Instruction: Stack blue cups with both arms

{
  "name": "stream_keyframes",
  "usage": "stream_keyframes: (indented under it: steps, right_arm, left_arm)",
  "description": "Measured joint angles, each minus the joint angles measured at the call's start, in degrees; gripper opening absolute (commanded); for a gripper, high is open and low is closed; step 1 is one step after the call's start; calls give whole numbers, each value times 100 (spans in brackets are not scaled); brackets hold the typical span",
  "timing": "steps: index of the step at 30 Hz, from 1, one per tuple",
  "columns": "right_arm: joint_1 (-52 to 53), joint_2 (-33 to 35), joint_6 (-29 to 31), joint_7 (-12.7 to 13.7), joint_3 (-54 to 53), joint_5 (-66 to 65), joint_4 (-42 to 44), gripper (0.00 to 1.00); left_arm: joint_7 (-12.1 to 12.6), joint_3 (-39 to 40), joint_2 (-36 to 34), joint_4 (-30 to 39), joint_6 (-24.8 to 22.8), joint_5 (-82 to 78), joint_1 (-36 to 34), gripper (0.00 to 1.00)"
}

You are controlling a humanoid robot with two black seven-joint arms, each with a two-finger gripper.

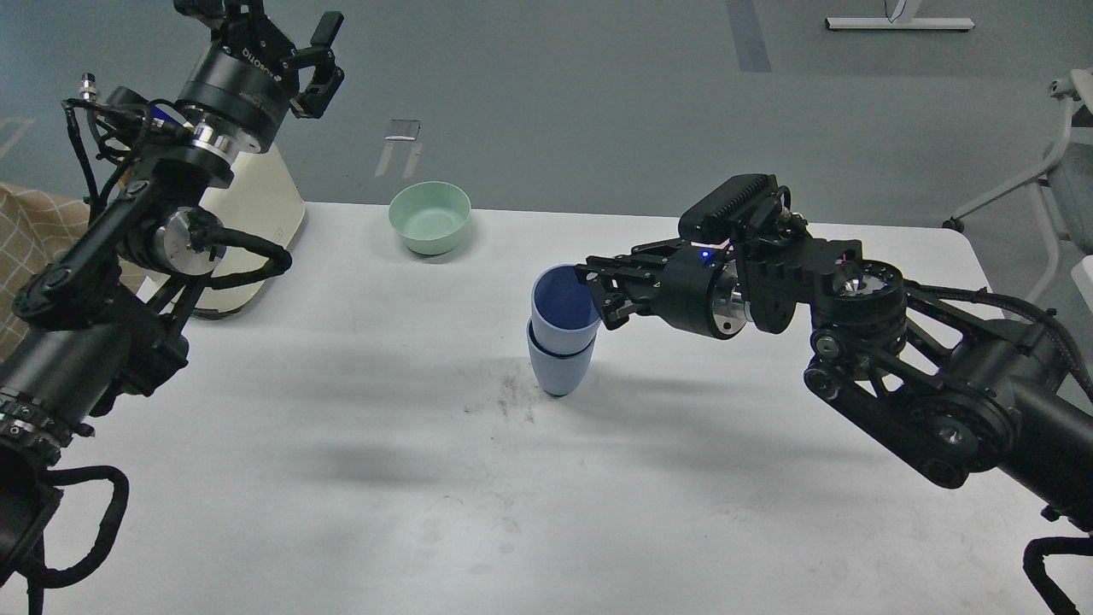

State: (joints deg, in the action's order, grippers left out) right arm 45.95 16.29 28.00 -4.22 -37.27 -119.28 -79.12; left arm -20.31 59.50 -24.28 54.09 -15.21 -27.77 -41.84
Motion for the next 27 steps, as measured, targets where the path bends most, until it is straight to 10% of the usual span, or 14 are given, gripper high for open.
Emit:
stream_keyframes:
  steps: [5, 27]
  right_arm:
    - [-6, -11, 0, -21, -35, 24, -6, 95]
    - [157, -586, -66, -84, -4140, 2572, 863, 100]
  left_arm:
    - [0, -8, 1, 0, 0, 0, -2, 98]
    - [-17, 30, 37, -22, -88, 136, 12, 98]
